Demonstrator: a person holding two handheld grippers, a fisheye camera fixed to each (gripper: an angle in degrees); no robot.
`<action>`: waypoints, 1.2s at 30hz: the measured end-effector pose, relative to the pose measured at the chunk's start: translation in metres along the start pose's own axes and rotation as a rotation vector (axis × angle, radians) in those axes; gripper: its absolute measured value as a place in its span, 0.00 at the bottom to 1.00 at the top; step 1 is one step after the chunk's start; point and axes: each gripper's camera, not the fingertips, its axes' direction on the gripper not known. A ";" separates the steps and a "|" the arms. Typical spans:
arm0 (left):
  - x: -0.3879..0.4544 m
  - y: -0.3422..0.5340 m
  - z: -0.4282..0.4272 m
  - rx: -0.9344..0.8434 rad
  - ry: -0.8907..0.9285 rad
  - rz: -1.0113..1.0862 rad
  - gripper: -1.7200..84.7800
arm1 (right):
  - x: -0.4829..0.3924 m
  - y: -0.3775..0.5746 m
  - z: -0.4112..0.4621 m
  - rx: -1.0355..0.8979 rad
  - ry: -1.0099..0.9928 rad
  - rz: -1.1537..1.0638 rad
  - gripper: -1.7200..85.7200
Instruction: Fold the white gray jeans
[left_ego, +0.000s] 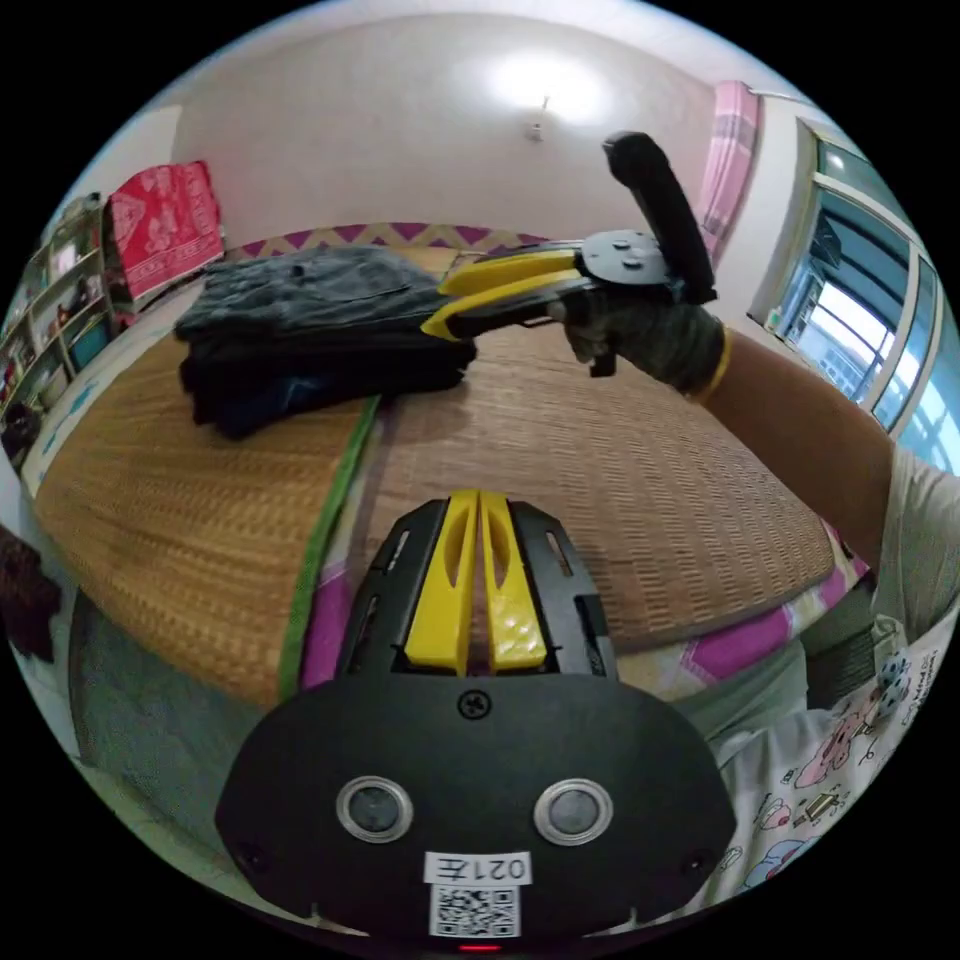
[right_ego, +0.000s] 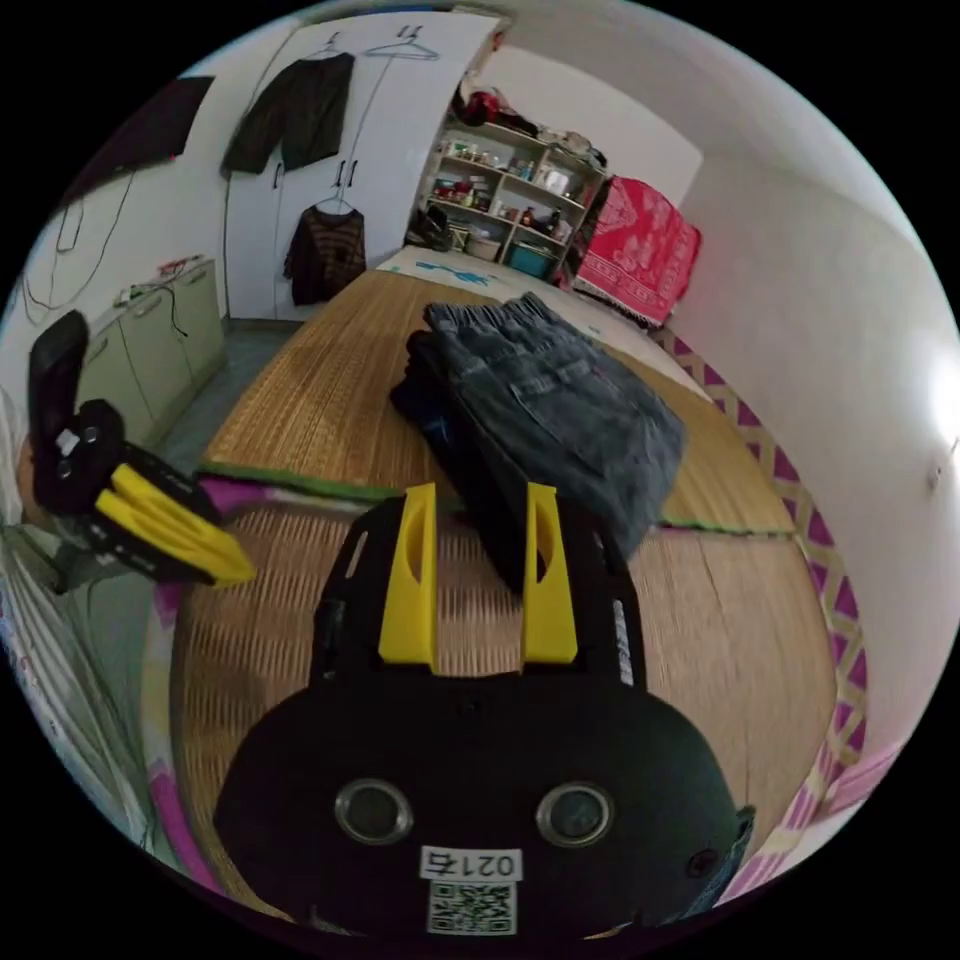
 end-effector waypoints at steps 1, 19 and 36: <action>-0.008 0.005 -0.004 0.000 -0.006 -0.015 0.01 | -0.011 -0.025 0.018 0.008 0.007 -0.025 0.17; -0.135 0.077 -0.076 0.000 0.029 -0.193 0.01 | -0.055 -0.151 0.099 0.054 0.057 -0.066 0.02; -0.108 0.045 -0.079 0.019 0.248 -0.134 0.01 | 0.110 -0.007 -0.255 0.304 0.147 0.440 0.01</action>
